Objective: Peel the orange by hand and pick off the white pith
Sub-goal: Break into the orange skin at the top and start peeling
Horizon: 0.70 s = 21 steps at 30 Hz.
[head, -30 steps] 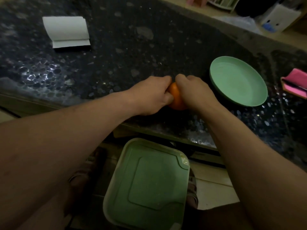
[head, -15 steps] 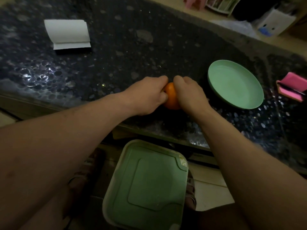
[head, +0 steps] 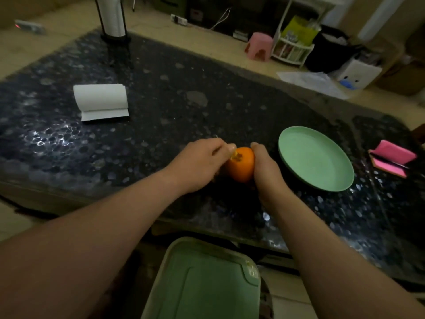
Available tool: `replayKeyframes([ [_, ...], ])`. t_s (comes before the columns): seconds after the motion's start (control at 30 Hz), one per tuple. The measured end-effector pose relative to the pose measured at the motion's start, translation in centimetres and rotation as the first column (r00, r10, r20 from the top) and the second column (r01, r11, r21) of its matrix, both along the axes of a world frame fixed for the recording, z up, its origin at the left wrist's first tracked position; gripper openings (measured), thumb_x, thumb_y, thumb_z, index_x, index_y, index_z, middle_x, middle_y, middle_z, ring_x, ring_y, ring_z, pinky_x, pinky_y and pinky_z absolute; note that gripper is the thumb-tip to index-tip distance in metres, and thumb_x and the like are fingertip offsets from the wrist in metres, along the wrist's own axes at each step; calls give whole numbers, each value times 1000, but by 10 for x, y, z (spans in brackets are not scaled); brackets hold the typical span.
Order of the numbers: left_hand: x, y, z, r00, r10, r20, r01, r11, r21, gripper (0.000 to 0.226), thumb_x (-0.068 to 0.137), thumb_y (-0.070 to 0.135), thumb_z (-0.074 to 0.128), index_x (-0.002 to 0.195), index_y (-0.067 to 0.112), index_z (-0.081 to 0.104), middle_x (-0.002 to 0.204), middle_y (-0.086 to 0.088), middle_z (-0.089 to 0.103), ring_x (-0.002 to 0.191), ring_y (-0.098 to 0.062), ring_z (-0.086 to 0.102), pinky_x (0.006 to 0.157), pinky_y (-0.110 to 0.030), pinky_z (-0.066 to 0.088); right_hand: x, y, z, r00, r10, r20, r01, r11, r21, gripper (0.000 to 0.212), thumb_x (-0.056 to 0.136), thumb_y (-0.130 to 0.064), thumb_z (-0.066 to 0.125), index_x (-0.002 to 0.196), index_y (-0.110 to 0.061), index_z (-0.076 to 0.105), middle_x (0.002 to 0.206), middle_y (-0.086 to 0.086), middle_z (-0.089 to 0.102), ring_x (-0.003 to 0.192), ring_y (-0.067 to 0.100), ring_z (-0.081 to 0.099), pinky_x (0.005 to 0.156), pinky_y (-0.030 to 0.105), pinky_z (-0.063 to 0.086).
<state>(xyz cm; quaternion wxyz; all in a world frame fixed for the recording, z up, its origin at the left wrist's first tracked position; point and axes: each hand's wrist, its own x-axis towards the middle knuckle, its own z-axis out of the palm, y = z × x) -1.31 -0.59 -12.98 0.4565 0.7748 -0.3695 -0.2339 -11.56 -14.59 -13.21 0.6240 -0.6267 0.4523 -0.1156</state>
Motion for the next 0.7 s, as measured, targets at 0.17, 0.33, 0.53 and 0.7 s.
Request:
replayKeyframes([
  [0.17, -1, -12, -3, 999, 15, 31, -15, 1000, 7, 12, 103, 46, 62, 105, 37, 70, 89, 9, 73, 81, -11, 71, 80, -47, 62, 5, 0, 1, 999, -44, -27, 41, 993, -109, 67, 82, -73, 42, 113, -21, 70, 109, 13, 74, 97, 32, 74, 95, 54, 60],
  [0.33, -3, -16, 2, 991, 42, 128, -48, 998, 48, 12, 102, 32, 60, 91, 29, 58, 80, 2, 70, 74, -16, 69, 73, -51, 59, 2, -4, 1, 995, -22, -94, -19, 909, -417, 52, 105, -59, 35, 119, -18, 63, 112, 4, 63, 102, 25, 59, 90, 42, 42],
  [0.53, -4, -18, 1, 980, 89, 175, -103, 992, 70, 15, 104, 25, 54, 89, 23, 55, 81, 0, 67, 73, -17, 67, 69, -46, 59, 5, 0, -5, 995, -52, -81, 6, 874, -486, 43, 106, -55, 36, 109, -20, 61, 93, -6, 58, 94, 23, 58, 87, 42, 40],
  [0.7, 2, -20, -5, 990, 135, 35, -136, 990, 32, 17, 107, 27, 53, 91, 28, 58, 87, 0, 70, 77, -16, 71, 70, -38, 61, 10, 1, -4, 995, -96, -27, 82, 939, -333, 47, 100, -59, 38, 113, -22, 66, 105, 1, 65, 101, 25, 64, 100, 50, 52],
])
